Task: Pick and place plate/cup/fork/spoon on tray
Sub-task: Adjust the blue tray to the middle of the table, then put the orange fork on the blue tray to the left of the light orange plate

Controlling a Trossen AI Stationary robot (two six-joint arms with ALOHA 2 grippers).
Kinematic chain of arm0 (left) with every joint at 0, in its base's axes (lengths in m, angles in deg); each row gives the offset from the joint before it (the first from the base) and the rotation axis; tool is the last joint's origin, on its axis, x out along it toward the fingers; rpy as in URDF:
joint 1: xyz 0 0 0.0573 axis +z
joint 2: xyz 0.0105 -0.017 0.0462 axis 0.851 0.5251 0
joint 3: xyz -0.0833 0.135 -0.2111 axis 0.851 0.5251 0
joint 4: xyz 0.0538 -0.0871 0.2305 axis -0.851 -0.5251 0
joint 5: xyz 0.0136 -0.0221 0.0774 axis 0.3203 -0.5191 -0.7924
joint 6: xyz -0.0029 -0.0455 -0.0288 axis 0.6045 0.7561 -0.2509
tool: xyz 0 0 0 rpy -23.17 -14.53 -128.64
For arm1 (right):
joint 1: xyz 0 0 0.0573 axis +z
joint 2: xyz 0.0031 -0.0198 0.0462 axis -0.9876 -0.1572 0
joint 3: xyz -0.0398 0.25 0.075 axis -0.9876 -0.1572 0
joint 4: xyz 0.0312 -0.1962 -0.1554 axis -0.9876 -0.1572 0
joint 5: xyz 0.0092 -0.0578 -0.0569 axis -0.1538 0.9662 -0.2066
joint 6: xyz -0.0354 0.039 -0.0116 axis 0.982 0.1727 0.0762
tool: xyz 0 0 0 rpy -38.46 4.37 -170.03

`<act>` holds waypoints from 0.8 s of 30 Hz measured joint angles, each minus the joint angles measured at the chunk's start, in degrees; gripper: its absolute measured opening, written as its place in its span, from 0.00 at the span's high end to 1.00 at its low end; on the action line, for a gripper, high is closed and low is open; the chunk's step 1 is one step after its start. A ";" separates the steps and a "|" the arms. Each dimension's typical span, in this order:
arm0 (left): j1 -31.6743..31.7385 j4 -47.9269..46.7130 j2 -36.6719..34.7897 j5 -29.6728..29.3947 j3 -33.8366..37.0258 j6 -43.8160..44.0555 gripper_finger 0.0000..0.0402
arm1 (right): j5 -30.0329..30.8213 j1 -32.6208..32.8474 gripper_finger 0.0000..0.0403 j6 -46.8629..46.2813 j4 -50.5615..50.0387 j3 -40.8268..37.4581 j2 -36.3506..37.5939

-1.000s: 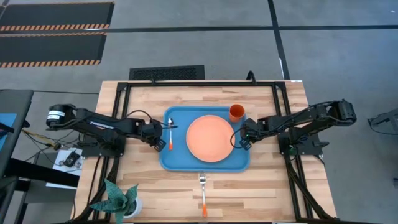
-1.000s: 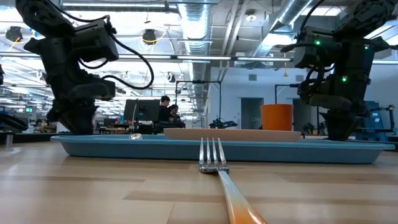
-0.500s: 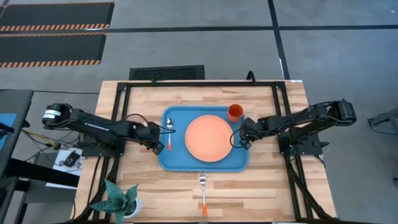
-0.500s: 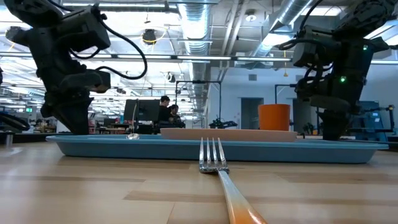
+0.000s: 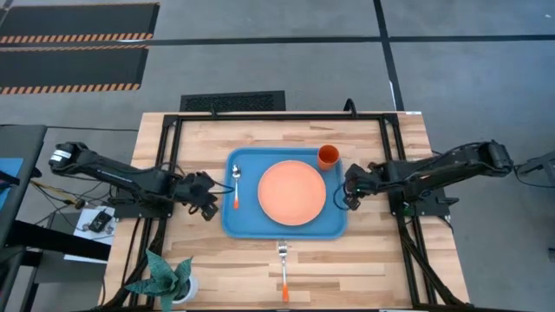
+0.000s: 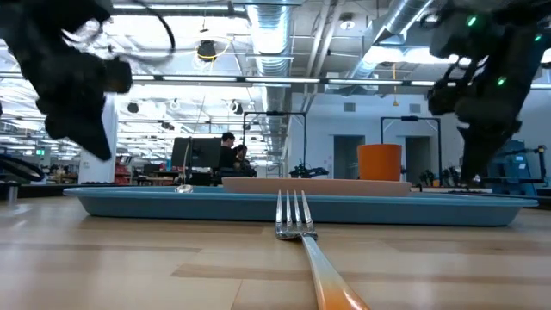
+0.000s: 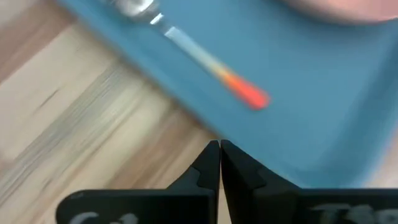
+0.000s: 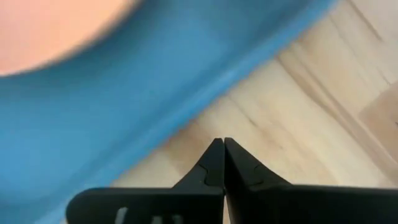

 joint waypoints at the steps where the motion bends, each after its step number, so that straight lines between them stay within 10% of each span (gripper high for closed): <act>1: -1.12 0.48 -1.30 -0.70 0.06 -0.84 1.00 | 0.00 1.49 0.97 -0.18 1.02 0.00 0.77; 14: -16.22 16.91 -4.41 -7.00 0.13 -10.37 1.00 | 7.10 25.24 0.98 -7.80 26.09 0.00 -6.39; 24: -23.03 35.20 7.41 -6.06 0.15 -13.92 1.00 | 8.45 33.32 0.98 -11.61 43.85 2.33 -19.51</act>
